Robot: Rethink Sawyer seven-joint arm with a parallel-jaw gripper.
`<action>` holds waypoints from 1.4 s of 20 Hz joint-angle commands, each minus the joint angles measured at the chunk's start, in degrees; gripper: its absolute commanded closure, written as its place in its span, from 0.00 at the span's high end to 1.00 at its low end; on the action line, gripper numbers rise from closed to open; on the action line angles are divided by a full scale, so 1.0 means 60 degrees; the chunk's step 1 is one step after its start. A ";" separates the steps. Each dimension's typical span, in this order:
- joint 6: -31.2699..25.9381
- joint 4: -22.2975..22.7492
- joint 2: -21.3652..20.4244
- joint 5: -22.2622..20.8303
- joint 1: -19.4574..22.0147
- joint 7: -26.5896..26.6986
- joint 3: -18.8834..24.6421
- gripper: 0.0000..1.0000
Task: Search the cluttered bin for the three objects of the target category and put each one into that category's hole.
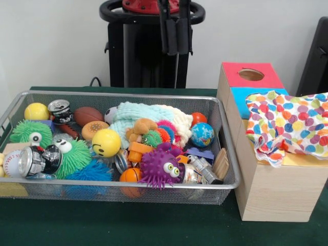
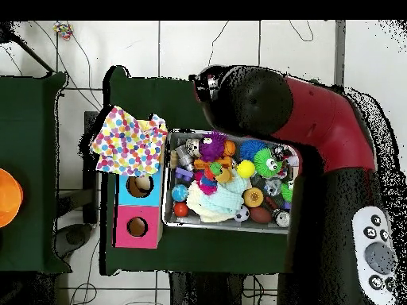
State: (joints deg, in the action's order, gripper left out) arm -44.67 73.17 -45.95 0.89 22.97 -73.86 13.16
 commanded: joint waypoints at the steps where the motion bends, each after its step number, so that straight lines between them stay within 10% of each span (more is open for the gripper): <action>1: -0.1894 -0.0109 -0.0254 -0.0739 -0.0366 -0.1317 -0.0745 0.00; 8: -0.1694 0.0670 -0.0907 -0.0680 -0.0246 -0.0837 -0.0731 0.00; 18: -0.2402 -0.1266 0.0115 -0.1099 -0.1361 -0.2117 -0.1494 0.00; 28: -0.2540 -0.1624 0.0721 -0.0913 -0.1708 -0.1897 -0.1853 0.00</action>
State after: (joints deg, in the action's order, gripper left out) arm -51.95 63.81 -47.20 -2.37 12.85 -73.88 3.63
